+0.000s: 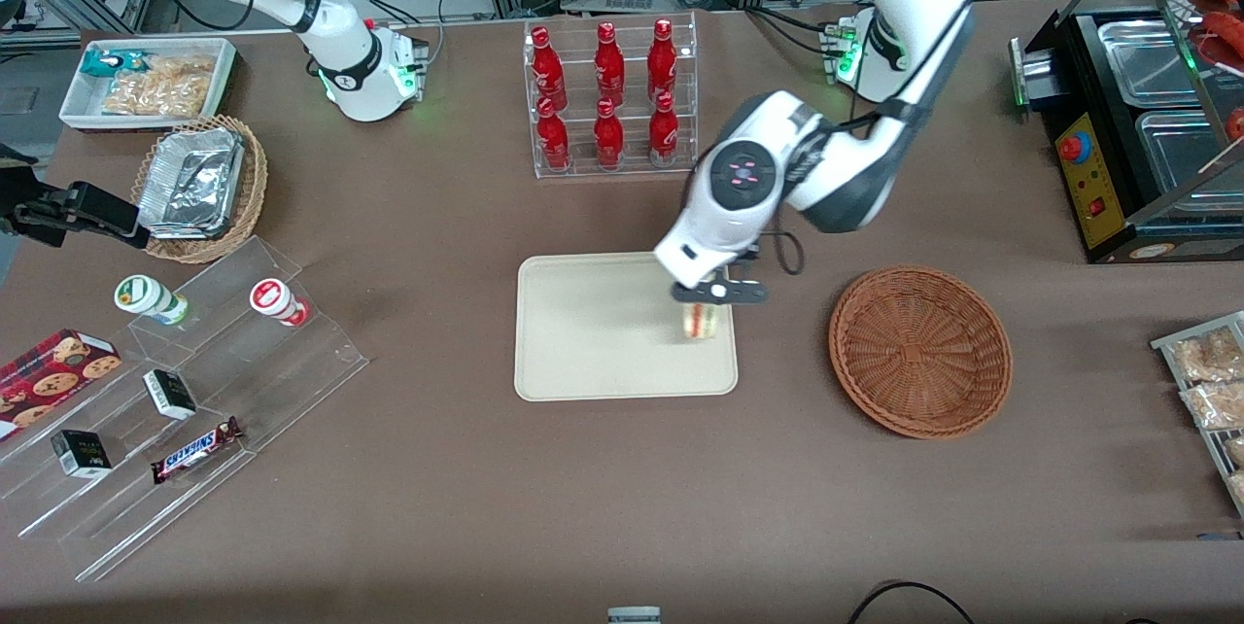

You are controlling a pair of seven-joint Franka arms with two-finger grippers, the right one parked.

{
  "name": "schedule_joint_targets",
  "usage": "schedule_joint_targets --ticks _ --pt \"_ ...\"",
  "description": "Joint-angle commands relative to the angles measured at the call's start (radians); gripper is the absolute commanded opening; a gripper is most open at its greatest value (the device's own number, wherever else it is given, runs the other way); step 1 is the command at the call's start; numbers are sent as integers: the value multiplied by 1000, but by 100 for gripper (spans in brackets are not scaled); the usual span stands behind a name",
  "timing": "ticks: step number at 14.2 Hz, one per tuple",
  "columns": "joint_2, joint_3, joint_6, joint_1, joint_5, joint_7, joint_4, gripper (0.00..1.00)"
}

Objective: Place sandwich from basket to tray
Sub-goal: 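Lift the sandwich and carry it with the left gripper over the tray, then lower the sandwich onto the tray and open the left gripper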

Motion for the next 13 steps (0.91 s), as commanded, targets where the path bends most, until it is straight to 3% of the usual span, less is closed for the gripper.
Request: schedule_joint_targets --ticks 1,9,10,13 --pt "136 15 -18 -86 34 -71 170 19" --pt "343 16 -17 -159 165 -207 353 22" --pt "358 16 -15 -166 172 -224 365 24" --pt "368 16 3 -166 172 -226 375 49"
